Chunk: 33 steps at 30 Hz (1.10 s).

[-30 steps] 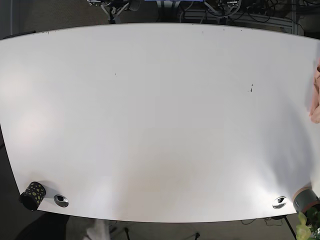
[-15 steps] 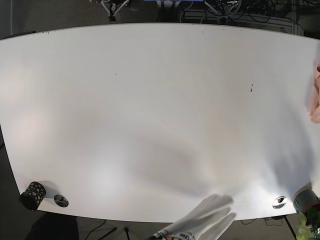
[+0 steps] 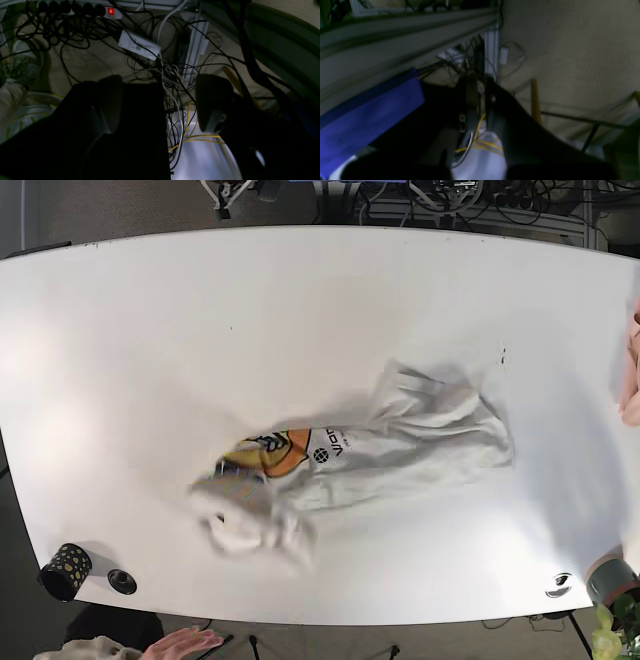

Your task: Fold the T-shirt properly

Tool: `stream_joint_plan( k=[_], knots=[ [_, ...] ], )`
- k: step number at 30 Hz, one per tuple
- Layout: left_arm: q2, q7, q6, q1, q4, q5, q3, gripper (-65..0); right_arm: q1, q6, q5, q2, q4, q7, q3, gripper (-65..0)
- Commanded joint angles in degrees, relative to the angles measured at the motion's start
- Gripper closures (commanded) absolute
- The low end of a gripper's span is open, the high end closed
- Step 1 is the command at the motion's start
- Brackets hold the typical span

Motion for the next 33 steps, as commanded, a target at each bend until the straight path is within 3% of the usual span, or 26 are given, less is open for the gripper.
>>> stream_joint_plan(
  k=[1,10,17,26,33],
  knots=[
    [-0.1,-0.1,0.1,0.5,0.3,0.0,0.1,-41.0,-2.4,0.51,0.2,0.3,4.3,0.2,0.0,-4.8],
    [-0.2,-0.1,0.1,2.2,3.2,0.0,0.1,-40.8,-9.5,0.51,0.4,0.3,13.3,0.1,0.2,-4.8],
    [-0.1,0.3,0.0,13.1,23.0,0.1,0.2,-40.8,-17.7,0.51,0.4,0.3,23.7,-0.4,0.3,-4.6],
    [-3.7,0.3,0.0,29.3,46.7,-0.1,7.5,-40.8,-31.1,0.51,0.5,0.3,46.7,-10.6,0.4,-4.4],
    [-6.4,0.3,0.0,40.6,61.5,-0.2,9.1,-40.8,-40.9,0.69,0.5,0.7,62.3,-16.5,0.5,-4.4]
  ],
)
